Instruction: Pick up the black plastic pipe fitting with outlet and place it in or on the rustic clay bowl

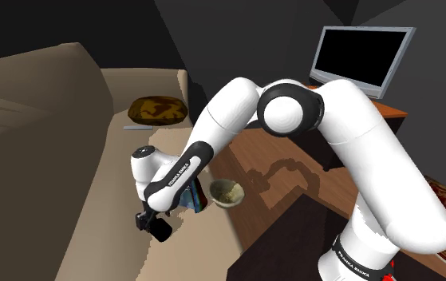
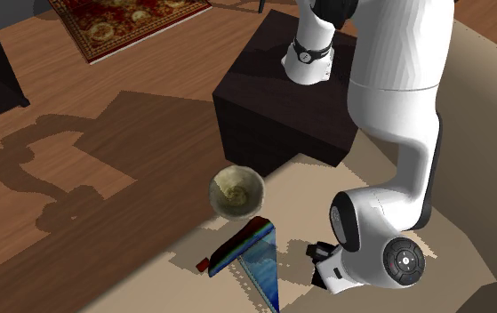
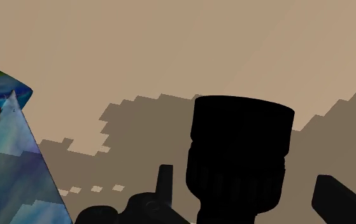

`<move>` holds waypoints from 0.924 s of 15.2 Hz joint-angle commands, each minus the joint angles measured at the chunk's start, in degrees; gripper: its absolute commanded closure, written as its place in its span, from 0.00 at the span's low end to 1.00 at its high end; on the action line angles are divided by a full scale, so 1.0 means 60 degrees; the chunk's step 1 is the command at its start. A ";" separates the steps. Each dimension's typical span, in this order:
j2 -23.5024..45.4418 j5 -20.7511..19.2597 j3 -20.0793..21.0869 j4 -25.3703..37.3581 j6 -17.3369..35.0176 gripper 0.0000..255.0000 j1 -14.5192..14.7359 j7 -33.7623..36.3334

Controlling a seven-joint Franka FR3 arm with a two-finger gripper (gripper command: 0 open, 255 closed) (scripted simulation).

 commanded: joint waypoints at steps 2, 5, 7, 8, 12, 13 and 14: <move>0.0358 -0.0077 -0.0079 0.0205 0.0084 0.00 0.0078 0.0031; 0.0646 -0.0112 -0.0126 0.0334 0.0245 0.00 0.0101 0.0050; 0.0646 -0.0111 -0.0126 0.0334 0.0245 0.00 0.0102 0.0050; 0.0646 -0.0111 -0.0126 0.0334 0.0245 0.00 0.0102 0.0050; 0.0644 -0.0111 -0.0126 0.0334 0.0243 0.00 0.0101 0.0050; 0.0644 -0.0111 -0.0126 0.0334 0.0243 1.00 0.0101 0.0050; 0.0644 -0.0111 -0.0126 0.0334 0.0243 1.00 0.0101 0.0050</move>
